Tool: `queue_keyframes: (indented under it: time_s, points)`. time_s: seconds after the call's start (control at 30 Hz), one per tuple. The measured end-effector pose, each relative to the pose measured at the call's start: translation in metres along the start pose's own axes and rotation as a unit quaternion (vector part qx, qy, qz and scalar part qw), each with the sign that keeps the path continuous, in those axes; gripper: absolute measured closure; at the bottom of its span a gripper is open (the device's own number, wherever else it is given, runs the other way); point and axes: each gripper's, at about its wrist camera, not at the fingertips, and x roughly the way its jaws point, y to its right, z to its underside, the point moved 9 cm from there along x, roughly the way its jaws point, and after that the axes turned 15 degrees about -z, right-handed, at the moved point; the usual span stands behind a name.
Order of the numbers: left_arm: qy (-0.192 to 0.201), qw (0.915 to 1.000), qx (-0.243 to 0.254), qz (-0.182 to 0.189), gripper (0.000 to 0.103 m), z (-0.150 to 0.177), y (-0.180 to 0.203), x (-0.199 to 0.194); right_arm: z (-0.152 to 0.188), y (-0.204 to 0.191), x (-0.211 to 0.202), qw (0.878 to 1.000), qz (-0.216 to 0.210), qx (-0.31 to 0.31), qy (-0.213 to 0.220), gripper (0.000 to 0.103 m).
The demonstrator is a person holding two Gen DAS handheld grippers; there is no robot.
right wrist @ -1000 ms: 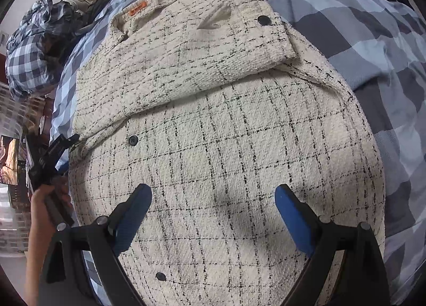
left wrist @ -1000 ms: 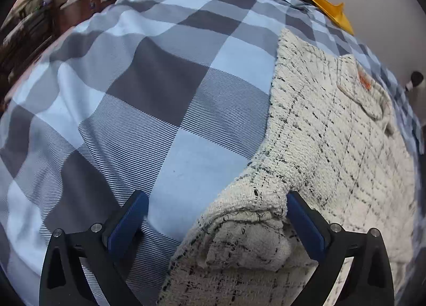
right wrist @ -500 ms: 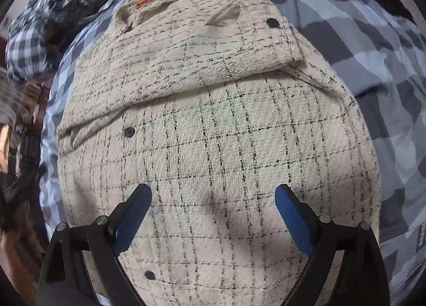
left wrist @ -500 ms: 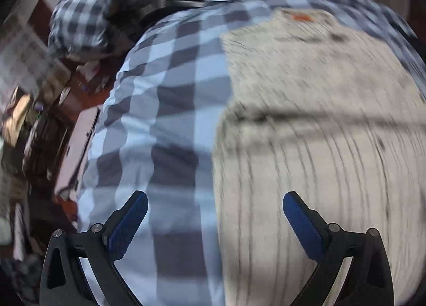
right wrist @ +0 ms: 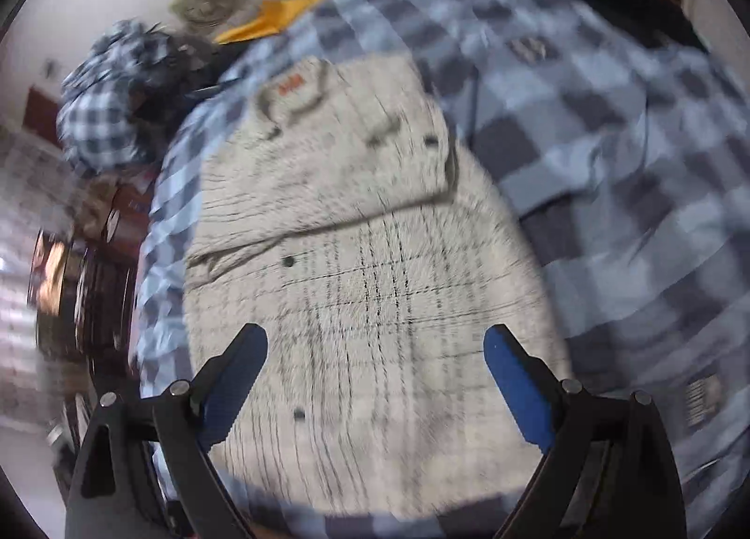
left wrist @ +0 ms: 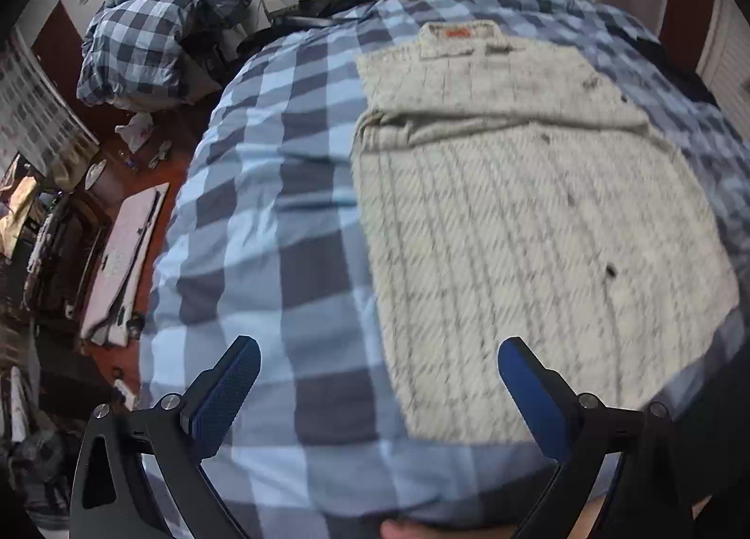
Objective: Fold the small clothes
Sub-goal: 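Withdraw the right tool from the shirt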
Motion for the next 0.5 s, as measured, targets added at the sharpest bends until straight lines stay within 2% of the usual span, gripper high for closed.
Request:
queue_keyframes:
  time_s: [0.13,0.2,0.33,0.5]
  points:
    - [-0.034,0.9991,-0.025,0.009,0.000,0.018,-0.004,0.013,-0.003,-0.017,-0.073,0.996,0.056,-0.069,0.003,0.011]
    - [-0.044,0.9984,-0.029,0.021,0.000,0.020,-0.001,0.018,0.008,-0.016,-0.083,0.993,0.076,-0.088,-0.016,0.011]
    - [-0.069,0.9961,-0.021,0.051,0.000,0.029,0.010,0.029,0.045,0.017,-0.049,0.990,0.080,-0.074,-0.088,0.011]
    - [-0.129,0.9890,-0.015,0.070,0.000,0.047,0.020,0.056,0.089,0.092,0.016,0.980,0.126,-0.007,-0.155,0.011]
